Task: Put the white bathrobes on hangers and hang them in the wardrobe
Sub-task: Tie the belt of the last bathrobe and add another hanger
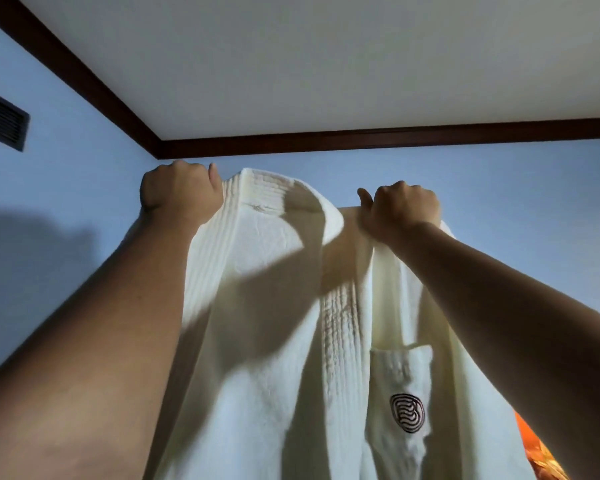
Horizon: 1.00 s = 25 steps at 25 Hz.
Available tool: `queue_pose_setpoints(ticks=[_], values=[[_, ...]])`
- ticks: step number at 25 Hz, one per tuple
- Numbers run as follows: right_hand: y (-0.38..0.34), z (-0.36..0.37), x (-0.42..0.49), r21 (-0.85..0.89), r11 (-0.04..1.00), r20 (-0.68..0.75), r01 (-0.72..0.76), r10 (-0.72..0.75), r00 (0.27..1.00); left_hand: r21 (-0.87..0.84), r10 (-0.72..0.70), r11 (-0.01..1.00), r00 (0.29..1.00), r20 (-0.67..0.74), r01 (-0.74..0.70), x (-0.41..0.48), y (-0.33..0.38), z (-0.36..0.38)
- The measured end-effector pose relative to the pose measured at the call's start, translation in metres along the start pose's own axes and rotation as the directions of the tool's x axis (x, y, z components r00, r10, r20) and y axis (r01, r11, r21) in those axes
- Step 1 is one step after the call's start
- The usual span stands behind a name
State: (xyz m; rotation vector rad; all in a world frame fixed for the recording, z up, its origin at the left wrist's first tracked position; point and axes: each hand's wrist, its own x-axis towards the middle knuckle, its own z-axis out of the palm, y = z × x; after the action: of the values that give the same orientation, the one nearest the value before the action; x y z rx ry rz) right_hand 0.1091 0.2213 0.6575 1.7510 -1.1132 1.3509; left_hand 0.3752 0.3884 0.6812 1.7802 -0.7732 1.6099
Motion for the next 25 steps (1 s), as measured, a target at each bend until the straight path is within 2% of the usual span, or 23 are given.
queue_pose_setpoints(ticks=[5,9,11,14,17,20,22,23,25], values=[[0.0,-0.03,0.029,-0.031,0.999,-0.064,0.009,-0.011,0.998,-0.006,0.06,0.998,0.989,-0.134,-0.062,0.033,-0.012,-0.036],[-0.003,-0.059,0.06,-0.055,0.997,-0.122,0.06,-0.067,0.99,-0.009,0.053,0.998,0.991,-0.124,-0.055,0.068,-0.026,-0.067],[-0.005,-0.071,0.075,-0.085,0.994,-0.11,0.062,-0.072,0.991,-0.008,0.049,0.999,0.99,-0.131,-0.051,0.083,-0.031,-0.075],[-0.009,-0.07,0.083,-0.069,0.996,-0.076,0.063,-0.069,0.995,-0.038,0.003,0.999,0.998,-0.058,-0.005,0.086,-0.037,-0.063],[-0.01,-0.029,0.048,0.042,0.997,0.046,0.061,-0.063,0.997,-0.183,-0.011,0.983,1.0,0.017,0.014,0.035,-0.044,-0.024],[-0.011,0.038,-0.038,0.165,0.986,0.242,-0.002,-0.038,0.97,-0.342,-0.021,0.938,0.992,0.126,0.063,-0.073,-0.057,0.017],[-0.012,0.086,-0.119,0.213,0.976,0.37,-0.04,-0.042,0.928,-0.406,0.021,0.906,0.946,0.322,0.118,-0.164,-0.068,0.042],[-0.013,0.109,-0.162,0.233,0.971,0.435,-0.061,-0.047,0.899,-0.443,0.074,0.884,0.892,0.446,0.148,-0.209,-0.074,0.054],[-0.014,0.149,-0.244,0.25,0.964,0.546,-0.087,-0.066,0.835,-0.495,0.213,0.839,0.699,0.683,0.228,-0.297,-0.087,0.072]])
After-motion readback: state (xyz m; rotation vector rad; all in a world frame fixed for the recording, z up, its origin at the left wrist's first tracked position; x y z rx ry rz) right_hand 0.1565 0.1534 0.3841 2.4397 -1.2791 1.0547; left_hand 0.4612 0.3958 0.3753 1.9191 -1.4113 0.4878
